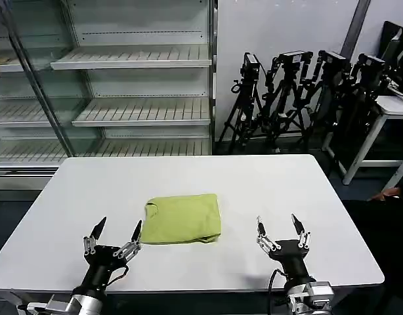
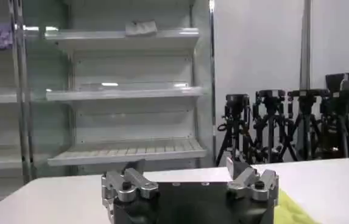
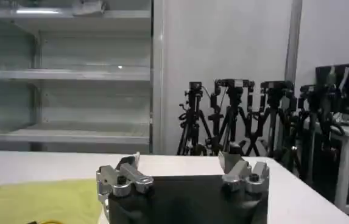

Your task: Fold and organize the clothes.

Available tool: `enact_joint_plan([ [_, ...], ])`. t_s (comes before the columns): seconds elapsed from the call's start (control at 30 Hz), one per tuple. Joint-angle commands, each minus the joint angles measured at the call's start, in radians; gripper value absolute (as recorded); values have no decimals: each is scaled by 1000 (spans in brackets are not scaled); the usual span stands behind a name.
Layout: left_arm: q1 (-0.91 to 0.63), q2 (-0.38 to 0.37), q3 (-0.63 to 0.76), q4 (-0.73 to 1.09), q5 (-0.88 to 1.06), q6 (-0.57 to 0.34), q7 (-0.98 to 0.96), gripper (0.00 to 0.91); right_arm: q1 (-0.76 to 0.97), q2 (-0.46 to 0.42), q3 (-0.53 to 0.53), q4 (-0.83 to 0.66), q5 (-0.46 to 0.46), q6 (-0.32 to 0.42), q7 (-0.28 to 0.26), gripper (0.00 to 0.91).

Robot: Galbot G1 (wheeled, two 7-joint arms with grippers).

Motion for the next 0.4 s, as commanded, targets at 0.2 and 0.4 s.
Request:
enact_joint_plan([
  [0.2,15,-1,-1,-10,4,-1,-5,907,9,-13,0,-2,-5,-4,3,907],
  [0.4,16,-7,-2,-10,4,-1,-6,907,8,-12,-3,0,-7,-5,6,907],
])
